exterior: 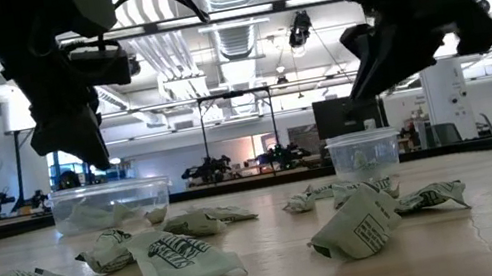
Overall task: Pick and place Stevia / Truvia into bins
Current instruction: Put the light green stevia packet into the right transparent container
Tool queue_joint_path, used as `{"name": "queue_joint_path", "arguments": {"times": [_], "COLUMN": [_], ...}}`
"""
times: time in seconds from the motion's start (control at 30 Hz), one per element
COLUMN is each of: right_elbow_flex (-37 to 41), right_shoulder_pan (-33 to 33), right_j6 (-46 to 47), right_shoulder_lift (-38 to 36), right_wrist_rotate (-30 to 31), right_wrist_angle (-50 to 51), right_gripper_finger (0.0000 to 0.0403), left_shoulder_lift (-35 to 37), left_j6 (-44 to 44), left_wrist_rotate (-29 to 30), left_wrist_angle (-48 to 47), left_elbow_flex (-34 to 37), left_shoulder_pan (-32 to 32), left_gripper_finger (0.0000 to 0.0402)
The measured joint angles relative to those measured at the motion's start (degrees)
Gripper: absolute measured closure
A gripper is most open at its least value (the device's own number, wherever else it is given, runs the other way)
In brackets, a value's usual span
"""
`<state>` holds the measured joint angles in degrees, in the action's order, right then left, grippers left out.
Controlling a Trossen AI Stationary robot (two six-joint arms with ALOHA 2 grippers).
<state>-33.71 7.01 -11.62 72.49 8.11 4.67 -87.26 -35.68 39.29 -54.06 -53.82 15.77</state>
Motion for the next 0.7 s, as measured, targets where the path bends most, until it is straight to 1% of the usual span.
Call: {"name": "queue_joint_path", "arguments": {"times": [0.1, 0.17, 0.27, 0.37, 0.47, 0.57, 0.7], "right_elbow_flex": [0.0, 0.0, 0.5, 1.9, 2.8, 2.2, 0.2], "right_shoulder_pan": [0.0, 0.0, 0.0, 0.0, 0.3, 0.3, 0.1], "right_j6": [-0.6, -0.6, -0.5, -0.4, -0.6, -0.9, -1.0], "right_shoulder_lift": [0.0, 0.0, 0.1, 1.7, 5.3, 9.5, 13.7], "right_wrist_rotate": [-6.6, -9.6, -12.2, -14.6, -15.6, -15.7, -14.2], "right_wrist_angle": [-2.3, -3.5, -5.4, -10.4, -15.6, -16.8, -17.3], "right_gripper_finger": [0.0346, 0.0346, 0.0346, 0.0346, 0.0346, 0.0343, 0.0322], "left_shoulder_lift": [0.0, 0.0, 0.0, 0.0, 0.0, 0.0, 0.1], "left_j6": [0.0, 0.0, 0.0, 0.0, 0.0, 0.0, 0.0], "left_wrist_rotate": [0.0, 0.0, -0.1, -0.1, -0.1, -0.1, -0.2], "left_wrist_angle": [0.0, 0.0, 0.0, 0.0, 0.0, 0.0, 0.1], "left_elbow_flex": [0.0, 0.0, 0.0, 0.0, 0.0, 0.0, 0.0], "left_shoulder_pan": [0.0, 0.0, 0.0, 0.0, 0.0, 0.0, 0.0], "left_gripper_finger": [0.0283, 0.0283, 0.0283, 0.0283, 0.0283, 0.0283, 0.0283]}}
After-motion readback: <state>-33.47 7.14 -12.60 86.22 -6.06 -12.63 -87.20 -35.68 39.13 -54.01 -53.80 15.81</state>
